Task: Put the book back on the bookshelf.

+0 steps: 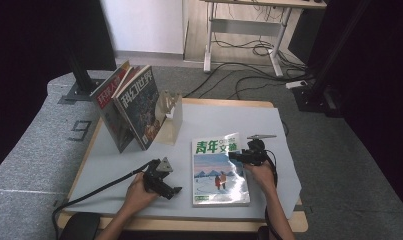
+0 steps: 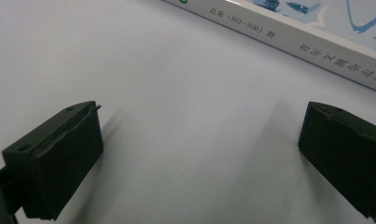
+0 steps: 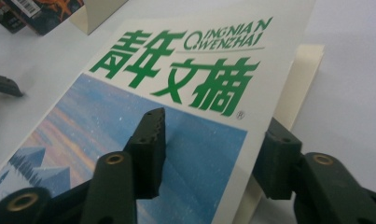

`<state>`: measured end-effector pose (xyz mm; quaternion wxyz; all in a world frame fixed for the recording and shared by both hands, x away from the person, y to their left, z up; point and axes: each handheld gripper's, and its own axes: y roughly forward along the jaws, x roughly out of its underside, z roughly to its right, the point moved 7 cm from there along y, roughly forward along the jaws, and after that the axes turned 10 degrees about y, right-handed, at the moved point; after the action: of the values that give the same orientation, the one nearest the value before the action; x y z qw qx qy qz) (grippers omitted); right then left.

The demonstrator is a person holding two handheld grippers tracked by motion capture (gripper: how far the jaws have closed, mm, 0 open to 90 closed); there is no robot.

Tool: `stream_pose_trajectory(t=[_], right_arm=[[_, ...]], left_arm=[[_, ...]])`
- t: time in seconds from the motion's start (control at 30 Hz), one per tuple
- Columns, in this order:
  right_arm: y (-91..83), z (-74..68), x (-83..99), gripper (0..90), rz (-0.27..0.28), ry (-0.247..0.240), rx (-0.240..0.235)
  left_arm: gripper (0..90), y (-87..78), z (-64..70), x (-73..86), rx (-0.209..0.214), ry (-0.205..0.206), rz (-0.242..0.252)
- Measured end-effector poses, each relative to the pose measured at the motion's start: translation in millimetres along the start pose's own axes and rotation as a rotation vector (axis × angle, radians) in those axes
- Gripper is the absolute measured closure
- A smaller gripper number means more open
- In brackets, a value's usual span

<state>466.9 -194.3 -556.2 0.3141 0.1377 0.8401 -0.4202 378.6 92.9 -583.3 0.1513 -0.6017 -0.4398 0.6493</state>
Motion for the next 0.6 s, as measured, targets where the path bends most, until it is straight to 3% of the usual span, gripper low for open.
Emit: stream_pose_trajectory(t=[0.27,0.6], right_arm=[[-6.5,-6.7,-8.4,74.8,0.027,-0.023,0.014],[-8.5,-15.4,-11.9,81.1,0.034,-0.1,0.05]], left_arm=[[0.0,0.1,0.1,0.0,0.0,-0.001,0.001],[0.0,-0.3,-0.3,0.3,0.001,0.005,-0.005]])
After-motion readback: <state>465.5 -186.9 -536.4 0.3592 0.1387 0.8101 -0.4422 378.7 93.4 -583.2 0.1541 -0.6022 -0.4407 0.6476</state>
